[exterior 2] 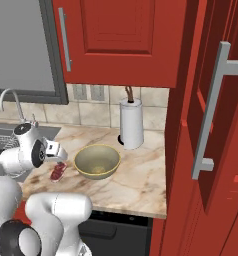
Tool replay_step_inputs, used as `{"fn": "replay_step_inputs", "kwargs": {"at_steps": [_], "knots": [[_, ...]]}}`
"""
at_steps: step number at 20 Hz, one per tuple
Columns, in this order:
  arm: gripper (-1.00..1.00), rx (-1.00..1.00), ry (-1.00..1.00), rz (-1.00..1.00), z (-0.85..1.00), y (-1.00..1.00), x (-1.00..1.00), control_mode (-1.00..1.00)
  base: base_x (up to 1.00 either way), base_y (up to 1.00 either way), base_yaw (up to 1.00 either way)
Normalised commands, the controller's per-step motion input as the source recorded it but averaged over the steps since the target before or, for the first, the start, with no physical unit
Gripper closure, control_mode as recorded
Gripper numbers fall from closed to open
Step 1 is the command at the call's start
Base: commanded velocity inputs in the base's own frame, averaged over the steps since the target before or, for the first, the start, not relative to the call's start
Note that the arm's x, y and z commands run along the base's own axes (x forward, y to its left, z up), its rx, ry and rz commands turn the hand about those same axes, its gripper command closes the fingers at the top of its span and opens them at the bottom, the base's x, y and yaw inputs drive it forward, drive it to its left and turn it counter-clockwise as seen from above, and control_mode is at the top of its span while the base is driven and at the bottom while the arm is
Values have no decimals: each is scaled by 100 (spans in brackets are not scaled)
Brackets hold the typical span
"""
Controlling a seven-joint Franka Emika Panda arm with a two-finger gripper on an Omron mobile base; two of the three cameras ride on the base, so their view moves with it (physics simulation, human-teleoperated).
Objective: Retrieve the bowl from the cabinet, then place the raw meat into the bowl to avoid contamination.
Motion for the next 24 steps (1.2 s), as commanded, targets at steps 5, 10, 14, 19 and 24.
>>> {"fn": "replay_step_inputs", "kwargs": {"at_steps": [5, 10, 14, 19, 24], "knots": [[-100, 2, 20, -13, -14, 27, 21, -100, 0, 0, 0], [-100, 0, 3, -3, -3, 22, 24, -100, 0, 0, 0], [-100, 0, 0, 0, -8, 0, 4, -100, 0, 0, 0], [-100, -1, 1, 0, -19, -7, 14, -100, 0, 0, 0], [-100, 0, 11, 0, -24, -4, 1, -100, 0, 0, 0]]}}
